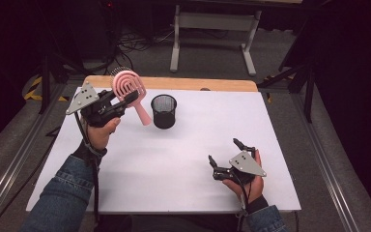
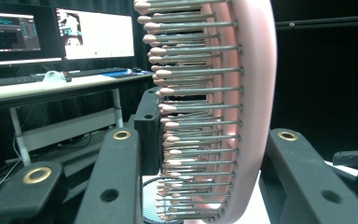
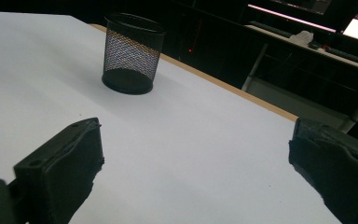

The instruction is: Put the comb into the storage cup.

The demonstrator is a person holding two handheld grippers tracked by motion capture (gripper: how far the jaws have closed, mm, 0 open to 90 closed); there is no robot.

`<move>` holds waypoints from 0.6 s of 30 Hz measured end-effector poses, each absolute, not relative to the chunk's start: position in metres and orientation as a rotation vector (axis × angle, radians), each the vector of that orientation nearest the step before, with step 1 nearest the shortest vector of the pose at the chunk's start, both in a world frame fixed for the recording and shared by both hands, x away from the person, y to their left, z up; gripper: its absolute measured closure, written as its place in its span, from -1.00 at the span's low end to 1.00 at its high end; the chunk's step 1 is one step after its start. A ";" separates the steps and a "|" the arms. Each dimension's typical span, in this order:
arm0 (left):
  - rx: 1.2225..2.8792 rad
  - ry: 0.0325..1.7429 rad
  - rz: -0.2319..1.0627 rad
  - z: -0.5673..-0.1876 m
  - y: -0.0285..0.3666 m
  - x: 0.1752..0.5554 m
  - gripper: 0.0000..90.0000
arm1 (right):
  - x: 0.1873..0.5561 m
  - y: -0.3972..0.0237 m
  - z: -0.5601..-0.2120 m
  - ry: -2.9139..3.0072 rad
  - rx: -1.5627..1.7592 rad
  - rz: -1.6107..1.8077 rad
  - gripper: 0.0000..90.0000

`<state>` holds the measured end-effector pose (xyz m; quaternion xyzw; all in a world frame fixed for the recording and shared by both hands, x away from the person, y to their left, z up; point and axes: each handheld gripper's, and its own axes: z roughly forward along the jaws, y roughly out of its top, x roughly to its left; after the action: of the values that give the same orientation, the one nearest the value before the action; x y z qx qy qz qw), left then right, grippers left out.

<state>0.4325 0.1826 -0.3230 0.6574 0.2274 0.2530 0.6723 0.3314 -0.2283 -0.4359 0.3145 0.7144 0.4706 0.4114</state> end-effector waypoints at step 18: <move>1.478 0.491 0.558 -0.309 0.166 0.452 0.39 | 0.329 -0.229 -0.434 1.771 0.779 1.225 -0.89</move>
<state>0.4525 0.1656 -0.3090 0.6574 0.2184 0.2483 0.6771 0.3286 -0.2287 -0.4336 0.3100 0.7044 0.4871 0.4130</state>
